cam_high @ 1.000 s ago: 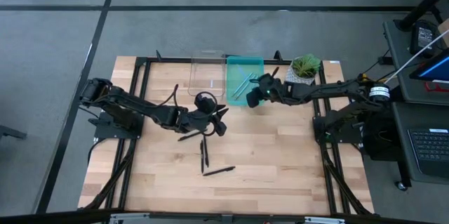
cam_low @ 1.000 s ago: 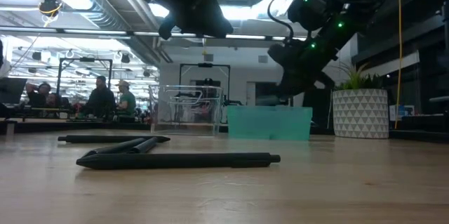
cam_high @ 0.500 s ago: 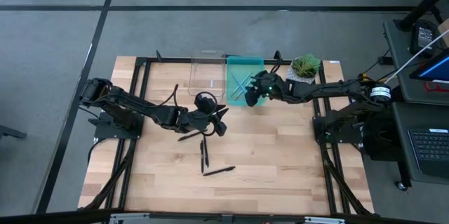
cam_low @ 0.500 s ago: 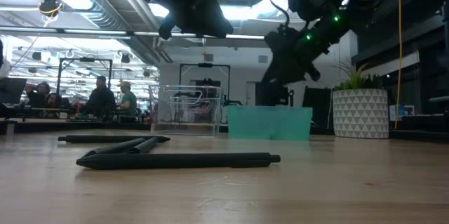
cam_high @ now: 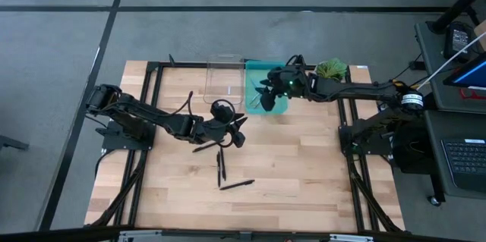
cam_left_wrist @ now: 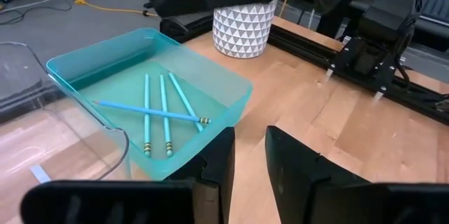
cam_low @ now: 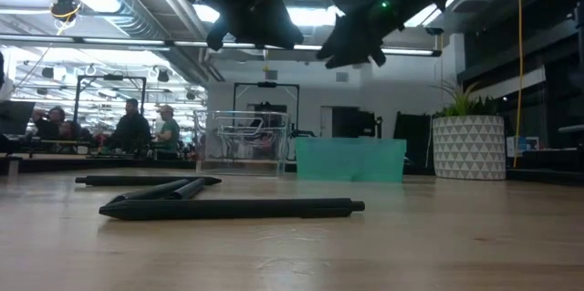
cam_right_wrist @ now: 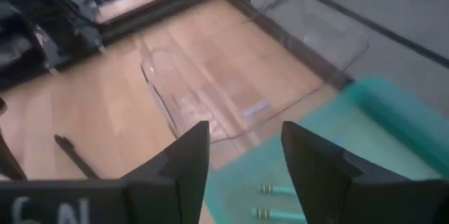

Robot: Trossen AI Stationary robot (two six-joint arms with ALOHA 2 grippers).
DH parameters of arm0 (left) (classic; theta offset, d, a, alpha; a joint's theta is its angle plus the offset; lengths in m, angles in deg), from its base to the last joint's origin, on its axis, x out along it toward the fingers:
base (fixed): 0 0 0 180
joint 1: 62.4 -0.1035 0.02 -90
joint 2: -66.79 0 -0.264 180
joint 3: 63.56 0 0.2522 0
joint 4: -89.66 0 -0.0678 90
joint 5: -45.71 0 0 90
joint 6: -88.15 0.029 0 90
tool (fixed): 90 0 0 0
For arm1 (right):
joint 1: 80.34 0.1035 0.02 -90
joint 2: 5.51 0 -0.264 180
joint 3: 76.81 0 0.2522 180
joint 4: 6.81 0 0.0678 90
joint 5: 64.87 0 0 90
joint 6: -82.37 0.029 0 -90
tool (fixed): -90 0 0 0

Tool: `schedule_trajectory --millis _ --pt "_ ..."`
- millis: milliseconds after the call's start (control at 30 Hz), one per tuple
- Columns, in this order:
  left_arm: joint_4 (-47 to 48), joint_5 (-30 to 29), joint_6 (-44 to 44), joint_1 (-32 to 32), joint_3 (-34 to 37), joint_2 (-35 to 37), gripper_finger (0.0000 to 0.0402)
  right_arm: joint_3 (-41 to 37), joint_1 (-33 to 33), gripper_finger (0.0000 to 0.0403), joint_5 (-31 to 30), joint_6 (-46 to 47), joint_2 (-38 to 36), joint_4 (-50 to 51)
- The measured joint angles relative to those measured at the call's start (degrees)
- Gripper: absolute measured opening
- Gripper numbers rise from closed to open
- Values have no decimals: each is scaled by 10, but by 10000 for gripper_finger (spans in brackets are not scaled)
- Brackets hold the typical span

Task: Sort pens & pencils
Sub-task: Put the black pen into the transparent bin

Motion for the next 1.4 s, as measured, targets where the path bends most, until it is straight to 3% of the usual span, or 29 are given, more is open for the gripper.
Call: schedule_trajectory --millis 200,333,467,733,867,1100,1400 --pt "0 0 8 0 0 0 75 18 0 180 5 11 0 -12" --pt "0 13 8 1 0 0 75 20 12 180 49 -17 0 -5" --pt "0 40 8 1 0 0 75 20 50 180 92 -37 0 27" --pt "9 59 36 22 0 23 75 14 160 180 95 -88 0 92" --pt "86 61 19 46 -1 61 75 -10 202 180 85 -74 0 90" --pt "251 61 -110 64 -1 90 82 -50 241 180 60 -17 0 64" --pt "389 125 -226 68 0 65 148 -52 257 180 59 -16 0 65"
